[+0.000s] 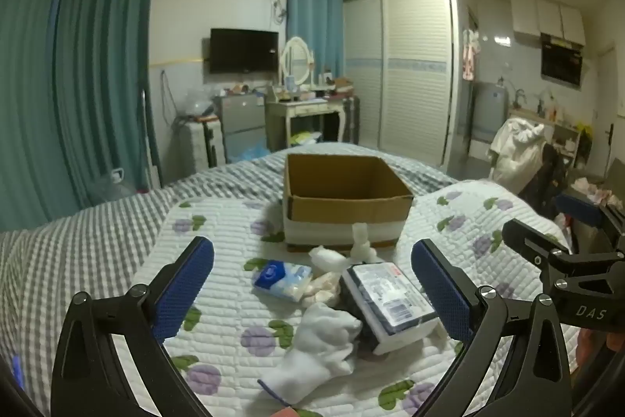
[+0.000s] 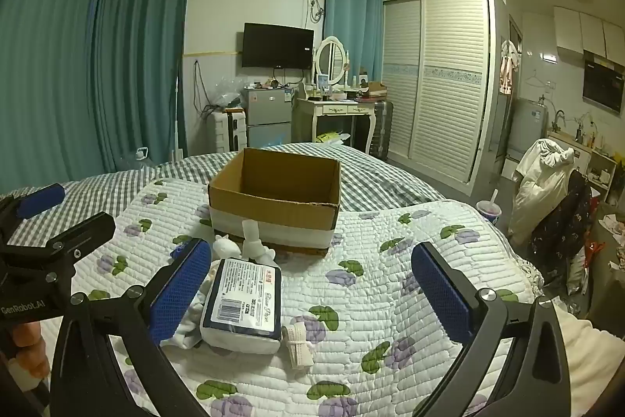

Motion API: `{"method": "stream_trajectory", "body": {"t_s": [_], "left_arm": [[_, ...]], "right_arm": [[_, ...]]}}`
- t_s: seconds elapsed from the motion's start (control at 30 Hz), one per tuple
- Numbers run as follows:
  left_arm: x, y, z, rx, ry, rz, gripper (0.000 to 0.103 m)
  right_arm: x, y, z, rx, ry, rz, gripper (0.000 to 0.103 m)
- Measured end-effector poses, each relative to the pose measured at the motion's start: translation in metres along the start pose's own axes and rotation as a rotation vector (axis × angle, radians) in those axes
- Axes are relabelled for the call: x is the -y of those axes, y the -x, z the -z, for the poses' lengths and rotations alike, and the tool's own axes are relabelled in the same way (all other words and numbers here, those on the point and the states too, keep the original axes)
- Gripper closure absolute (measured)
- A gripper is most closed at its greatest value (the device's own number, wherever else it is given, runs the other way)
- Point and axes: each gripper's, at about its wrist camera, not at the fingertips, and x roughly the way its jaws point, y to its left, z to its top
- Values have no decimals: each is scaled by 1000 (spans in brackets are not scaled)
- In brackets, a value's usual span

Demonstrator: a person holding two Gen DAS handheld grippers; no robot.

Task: Organize soft objects

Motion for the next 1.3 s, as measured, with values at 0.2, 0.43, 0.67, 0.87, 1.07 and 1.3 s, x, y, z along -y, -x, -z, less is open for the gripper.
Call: {"method": "stream_trajectory", "body": {"t_s": [0.2,0.43,0.67,0.87,1.07,1.3], "left_arm": [[4,-1,0,-13,-5,3,0],[1,6,6,0,10,5,0],[-1,1,2,-4,14,1,0],[-3,-1,1,-7,19,-2,0],[-6,0,0,-6,22,-3,0],[-8,1,0,-7,21,-5,0]], "right_arm": [[-1,-1,0,-7,-2,0,0],[-3,0,2,-4,2,-2,0],[-3,-3,2,-9,5,-3,0],[-4,-8,5,-16,4,-10,0],[-5,-9,4,-19,4,-10,0],[-5,-10,6,-23,5,-11,0]]}}
